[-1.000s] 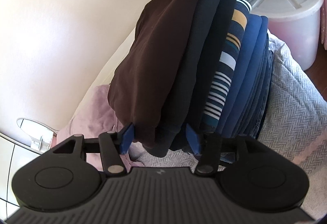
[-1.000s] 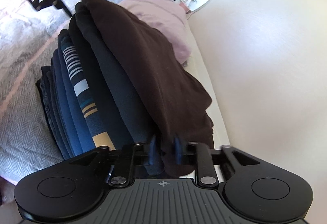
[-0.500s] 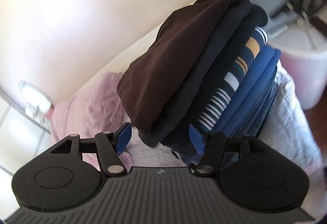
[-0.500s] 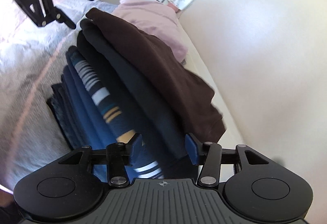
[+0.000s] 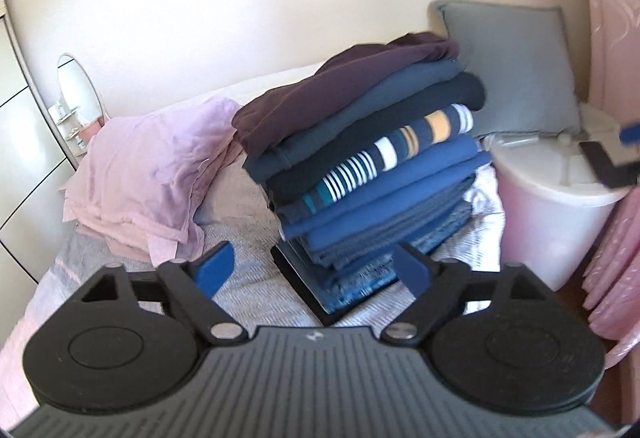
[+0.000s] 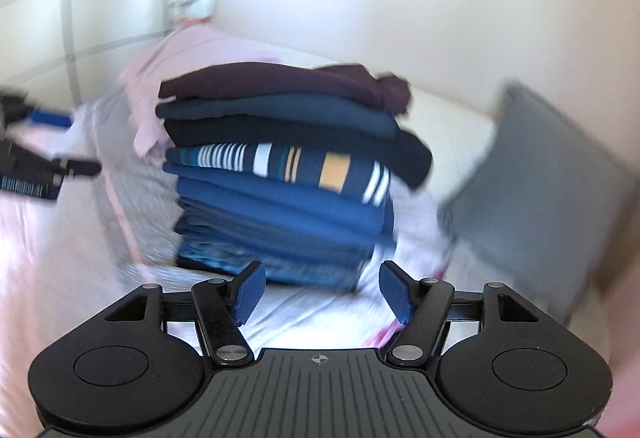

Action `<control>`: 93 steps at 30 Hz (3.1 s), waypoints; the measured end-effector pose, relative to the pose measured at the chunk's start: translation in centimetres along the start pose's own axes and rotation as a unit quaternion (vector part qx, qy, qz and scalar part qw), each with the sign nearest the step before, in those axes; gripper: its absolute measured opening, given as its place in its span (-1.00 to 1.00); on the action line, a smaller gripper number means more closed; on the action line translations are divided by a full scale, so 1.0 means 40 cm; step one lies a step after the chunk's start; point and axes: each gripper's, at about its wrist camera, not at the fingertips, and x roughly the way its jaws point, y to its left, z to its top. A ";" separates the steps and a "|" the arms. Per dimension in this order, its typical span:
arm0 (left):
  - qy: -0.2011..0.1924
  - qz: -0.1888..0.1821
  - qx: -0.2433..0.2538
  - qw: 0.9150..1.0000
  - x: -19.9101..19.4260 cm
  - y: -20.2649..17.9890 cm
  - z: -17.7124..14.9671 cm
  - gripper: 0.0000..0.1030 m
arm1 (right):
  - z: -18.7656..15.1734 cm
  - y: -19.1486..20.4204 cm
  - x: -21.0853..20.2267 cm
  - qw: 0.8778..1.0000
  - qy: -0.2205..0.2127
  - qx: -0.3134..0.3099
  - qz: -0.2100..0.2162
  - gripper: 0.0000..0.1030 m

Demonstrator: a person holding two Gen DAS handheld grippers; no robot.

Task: Fold clothes

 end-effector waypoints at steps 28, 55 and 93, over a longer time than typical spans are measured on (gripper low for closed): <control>0.048 0.007 -0.136 0.990 -0.255 -0.099 -0.098 0.96 | -0.084 0.135 -0.280 0.995 0.011 0.100 -0.010 0.75; 0.031 0.005 -0.159 0.987 -0.265 -0.096 -0.098 0.95 | -0.071 0.220 -0.278 0.998 0.015 0.061 -0.013 0.75; 0.057 0.066 -0.161 0.983 -0.054 -0.158 0.038 0.96 | 0.042 0.060 -0.058 0.999 0.020 0.019 0.041 0.75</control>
